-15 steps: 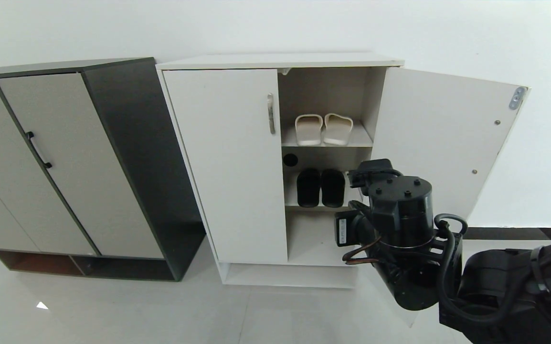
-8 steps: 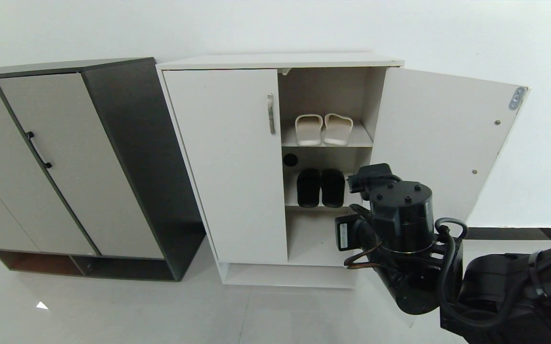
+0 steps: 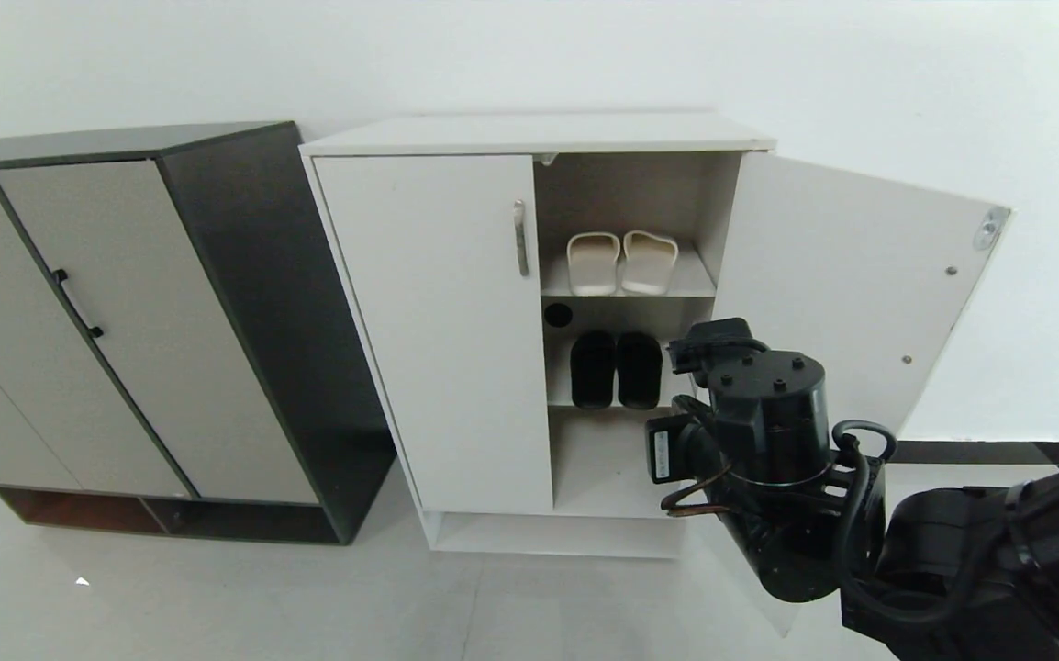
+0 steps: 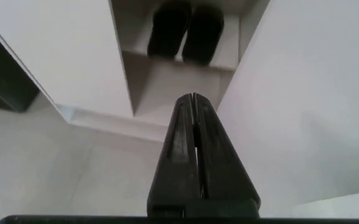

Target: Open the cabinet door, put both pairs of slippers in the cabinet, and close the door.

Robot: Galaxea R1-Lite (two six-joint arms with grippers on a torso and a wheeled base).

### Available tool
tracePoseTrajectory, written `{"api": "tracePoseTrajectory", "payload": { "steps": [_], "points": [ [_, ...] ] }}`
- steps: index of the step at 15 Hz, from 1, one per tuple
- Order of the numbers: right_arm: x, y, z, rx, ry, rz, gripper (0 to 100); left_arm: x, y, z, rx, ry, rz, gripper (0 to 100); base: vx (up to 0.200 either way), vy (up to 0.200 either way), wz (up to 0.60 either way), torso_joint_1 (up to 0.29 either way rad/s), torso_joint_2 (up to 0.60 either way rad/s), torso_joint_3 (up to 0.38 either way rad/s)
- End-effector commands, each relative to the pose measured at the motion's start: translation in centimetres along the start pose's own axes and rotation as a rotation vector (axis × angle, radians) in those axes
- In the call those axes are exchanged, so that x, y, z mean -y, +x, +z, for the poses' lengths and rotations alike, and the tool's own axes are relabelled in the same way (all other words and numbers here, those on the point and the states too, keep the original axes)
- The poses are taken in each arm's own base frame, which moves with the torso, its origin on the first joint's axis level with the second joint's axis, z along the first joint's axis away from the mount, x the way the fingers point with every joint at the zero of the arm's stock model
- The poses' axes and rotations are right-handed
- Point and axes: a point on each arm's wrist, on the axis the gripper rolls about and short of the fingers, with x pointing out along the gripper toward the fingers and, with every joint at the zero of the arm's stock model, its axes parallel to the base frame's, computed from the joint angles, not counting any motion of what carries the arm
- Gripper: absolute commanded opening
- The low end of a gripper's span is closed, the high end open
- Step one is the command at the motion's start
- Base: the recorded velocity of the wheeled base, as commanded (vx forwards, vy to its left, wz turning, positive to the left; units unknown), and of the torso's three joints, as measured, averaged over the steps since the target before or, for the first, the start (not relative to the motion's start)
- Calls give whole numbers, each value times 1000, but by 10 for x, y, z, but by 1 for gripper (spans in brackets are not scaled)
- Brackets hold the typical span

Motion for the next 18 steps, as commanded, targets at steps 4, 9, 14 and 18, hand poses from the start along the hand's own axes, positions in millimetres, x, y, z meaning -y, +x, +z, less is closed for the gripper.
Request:
{"api": "tracePoseTrajectory", "payload": {
  "steps": [4,9,14,18],
  "points": [
    [2,2,-1,-3,0,-8,0,0,0,0,-3,0,0,0,0,0,0,89,-502,-350],
    [3,3,-1,-5,-1,-10,0,0,0,0,-3,0,-1,0,0,0,0,138,-463,-332],
    [1,5,-2,-7,-3,-12,0,0,0,0,-3,0,2,0,0,0,0,175,-485,-311],
    [0,5,0,-1,0,-11,0,0,0,0,-3,0,2,0,0,0,0,207,-510,-314]
  ]
}}
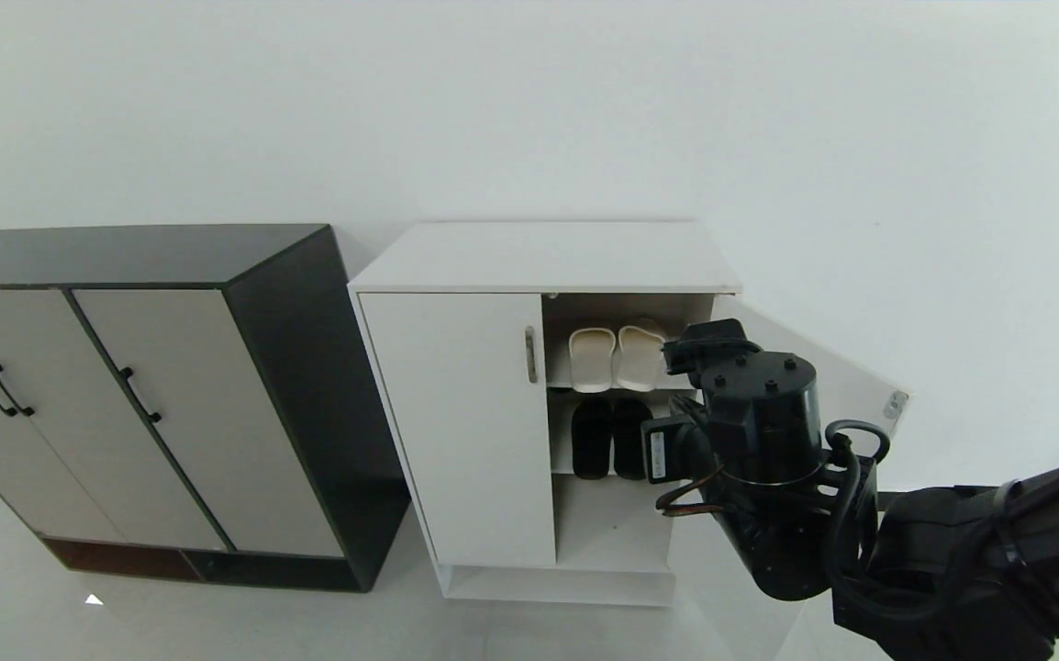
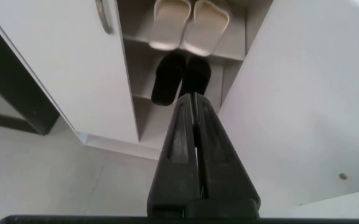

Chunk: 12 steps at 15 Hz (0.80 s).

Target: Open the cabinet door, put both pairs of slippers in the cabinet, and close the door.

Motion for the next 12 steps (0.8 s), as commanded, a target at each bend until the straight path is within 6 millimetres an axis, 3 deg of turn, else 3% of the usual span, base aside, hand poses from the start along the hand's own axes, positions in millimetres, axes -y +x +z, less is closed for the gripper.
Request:
{"api": "tracePoseTrajectory", "payload": {
  "steps": [1,8,12],
  "points": [
    [0,0,0,0,1,0,0,0,0,0,-1,0,-1,0,0,0,0,222,-525,-315],
    [1,0,-1,-3,2,14,0,0,0,0,-1,0,-1,0,0,0,0,241,-554,-321],
    [1,1,-2,-5,1,11,0,0,0,0,-1,0,-3,0,0,0,0,83,-179,-99]
  ]
}}
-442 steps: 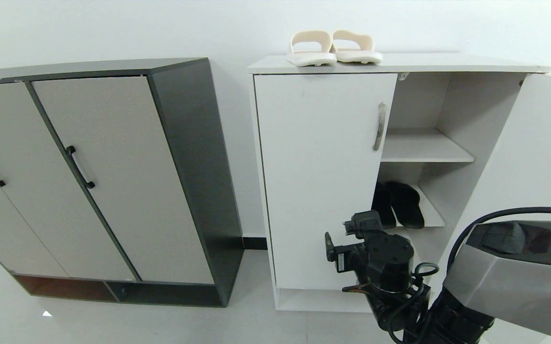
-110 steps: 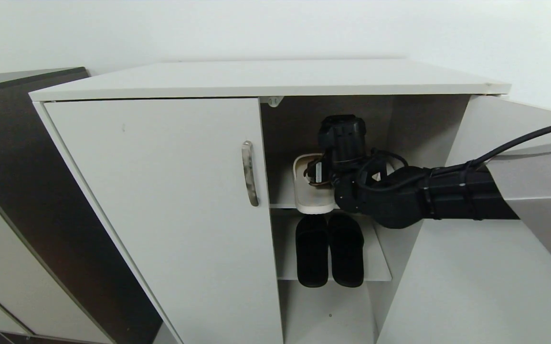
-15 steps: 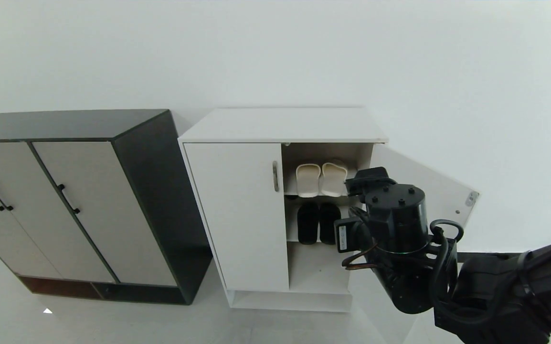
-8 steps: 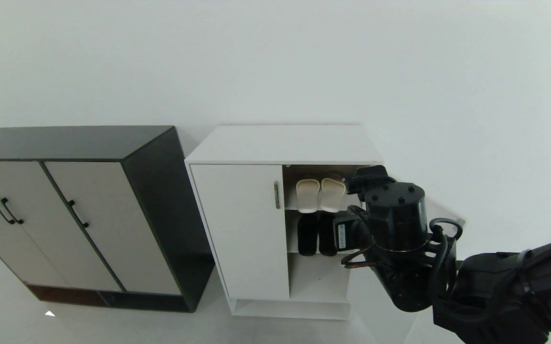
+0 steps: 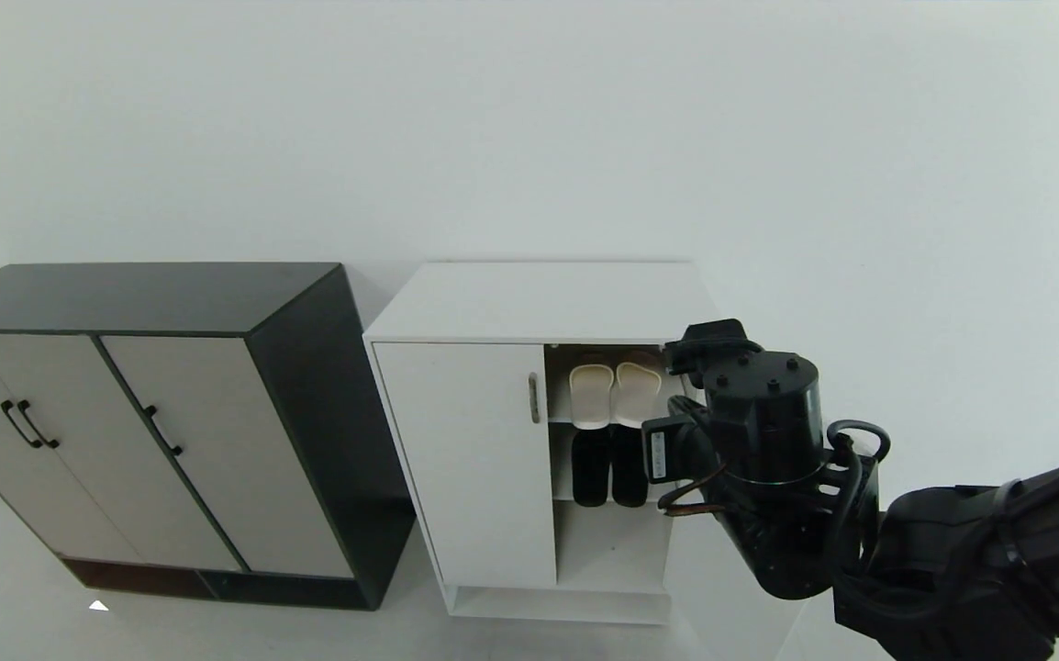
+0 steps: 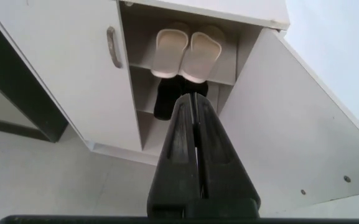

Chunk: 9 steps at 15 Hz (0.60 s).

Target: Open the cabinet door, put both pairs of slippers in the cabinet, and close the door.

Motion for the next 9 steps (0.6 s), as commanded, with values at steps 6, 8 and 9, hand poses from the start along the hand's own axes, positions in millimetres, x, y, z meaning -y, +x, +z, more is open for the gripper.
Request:
{"api": "tracePoseTrajectory", "payload": {
  "steps": [6,8,9],
  "points": [
    [2,2,-1,-4,-2,-8,0,0,0,0,-1,0,-1,0,0,0,-600,8,-8,-6],
    [7,6,2,8,14,-9,0,0,0,0,-1,0,0,0,0,0,0,0,0,0],
    [13,12,5,19,31,8,0,0,0,0,-1,0,0,0,0,0,0,0,0,0]
  ]
}}
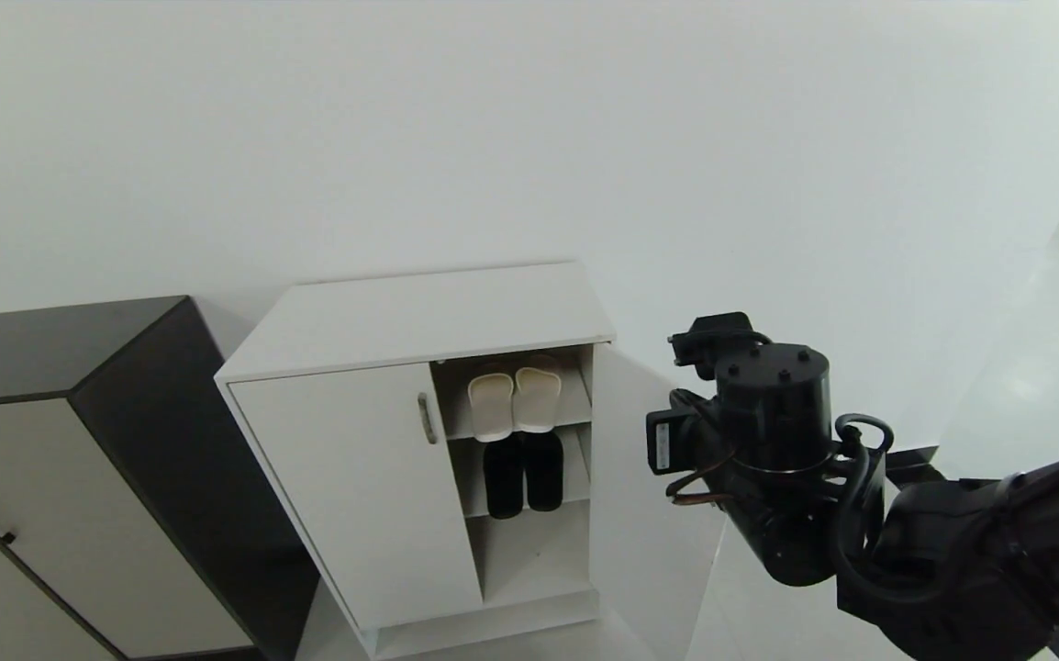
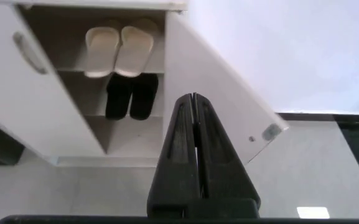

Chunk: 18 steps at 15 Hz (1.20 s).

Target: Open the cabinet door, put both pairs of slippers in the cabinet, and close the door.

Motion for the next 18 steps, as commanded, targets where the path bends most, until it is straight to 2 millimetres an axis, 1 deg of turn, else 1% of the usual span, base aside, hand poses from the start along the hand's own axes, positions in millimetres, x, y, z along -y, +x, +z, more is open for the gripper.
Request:
{"api": "tracePoseTrajectory", "payload": {
  "steps": [1,3,5,7,8,9,10,11,12,13,14,16,18],
  "points": [
    [16,13,9,25,32,16,0,0,0,0,-1,0,-1,0,0,0,0,0,0,0],
    [31,28,25,36,59,6,0,0,0,0,-1,1,-1,0,0,0,0,0,0,0],
    [44,43,43,-8,122,-18,0,0,0,0,-1,0,-1,0,0,0,0,0,0,0],
    [58,52,54,-102,197,2,0,0,0,0,-1,1,-1,0,0,0,0,0,0,0],
    [63,58,55,-127,224,-14,0,0,0,0,-1,1,0,0,0,0,0,0,0,0],
    [67,67,54,-132,238,-33,0,0,0,0,-1,1,0,0,0,0,0,0,0,0],
    [73,79,50,-138,244,-58,0,0,0,0,-1,3,-1,0,-200,0,0,2,2,-2],
    [76,85,47,-141,247,-70,0,0,0,0,-1,3,0,0,-200,0,0,2,-2,2],
    [82,99,41,-143,253,-94,0,0,0,0,-1,3,0,0,-200,0,0,12,7,-17],
    [86,107,36,-138,257,-108,0,0,0,0,-1,3,0,0,0,0,0,0,0,0],
    [87,111,35,-124,265,-110,0,0,0,0,-1,3,0,0,0,0,0,0,0,0],
    [94,131,29,-106,277,-132,0,0,0,0,-1,3,0,0,0,0,0,0,0,0],
    [100,146,19,-118,290,-157,0,0,0,0,-1,3,-1,0,0,0,0,0,0,0]
  ]
}}
